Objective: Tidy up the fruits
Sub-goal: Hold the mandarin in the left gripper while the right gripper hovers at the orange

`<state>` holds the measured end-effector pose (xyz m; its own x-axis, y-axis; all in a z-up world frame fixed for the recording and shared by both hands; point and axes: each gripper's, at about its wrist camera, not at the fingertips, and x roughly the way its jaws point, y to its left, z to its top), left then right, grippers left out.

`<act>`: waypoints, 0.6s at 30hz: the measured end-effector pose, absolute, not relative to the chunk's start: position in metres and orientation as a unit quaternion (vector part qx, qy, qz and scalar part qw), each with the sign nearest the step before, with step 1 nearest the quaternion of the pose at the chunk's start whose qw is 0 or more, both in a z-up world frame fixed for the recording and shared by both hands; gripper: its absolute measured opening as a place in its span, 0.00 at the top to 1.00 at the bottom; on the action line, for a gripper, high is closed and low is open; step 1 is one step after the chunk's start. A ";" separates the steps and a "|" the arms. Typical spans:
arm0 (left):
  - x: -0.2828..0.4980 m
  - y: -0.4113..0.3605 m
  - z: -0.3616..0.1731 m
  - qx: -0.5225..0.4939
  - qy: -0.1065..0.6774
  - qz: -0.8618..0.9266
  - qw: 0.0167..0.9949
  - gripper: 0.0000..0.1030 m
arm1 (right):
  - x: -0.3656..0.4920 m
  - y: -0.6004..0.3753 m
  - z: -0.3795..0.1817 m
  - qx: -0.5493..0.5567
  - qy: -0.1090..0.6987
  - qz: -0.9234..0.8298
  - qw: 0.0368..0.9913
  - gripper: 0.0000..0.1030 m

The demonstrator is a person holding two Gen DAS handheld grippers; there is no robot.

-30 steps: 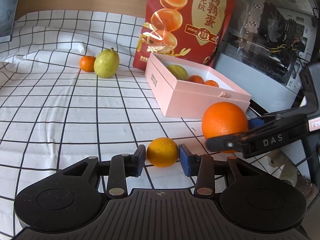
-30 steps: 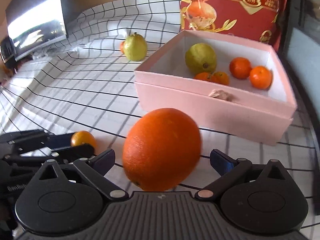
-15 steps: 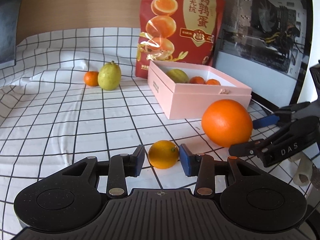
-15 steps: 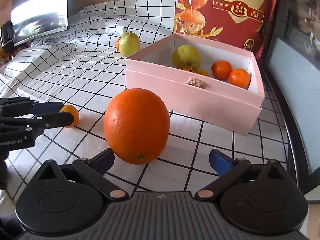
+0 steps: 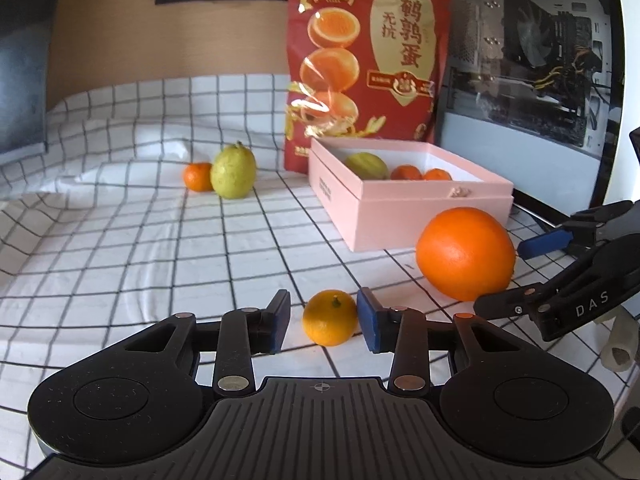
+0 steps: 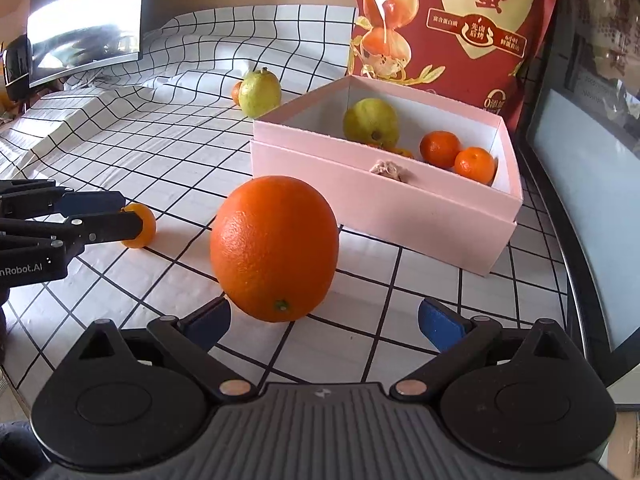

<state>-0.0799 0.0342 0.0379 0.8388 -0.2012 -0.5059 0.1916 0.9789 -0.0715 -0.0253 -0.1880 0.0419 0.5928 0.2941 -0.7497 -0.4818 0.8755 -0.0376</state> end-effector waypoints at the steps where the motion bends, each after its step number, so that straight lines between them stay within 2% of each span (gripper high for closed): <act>1: -0.080 0.034 0.038 -0.010 0.262 -0.100 0.960 0.63 | -0.025 -0.187 0.042 -0.119 0.393 0.220 0.885 0.03; 5: -0.079 0.028 0.038 -0.003 0.271 -0.118 0.955 0.68 | -0.026 -0.180 0.042 -0.123 0.385 0.225 0.887 0.03; 18: -0.059 0.016 0.038 0.039 0.277 -0.128 0.951 0.68 | -0.025 -0.164 0.036 -0.148 0.378 0.234 0.883 0.03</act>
<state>-0.0592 0.0157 0.0384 0.8135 -0.2218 -0.5376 0.2646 0.9644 0.0025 -0.0252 -0.1641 0.0358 0.6046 0.3005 -0.7377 -0.5248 0.8470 -0.0851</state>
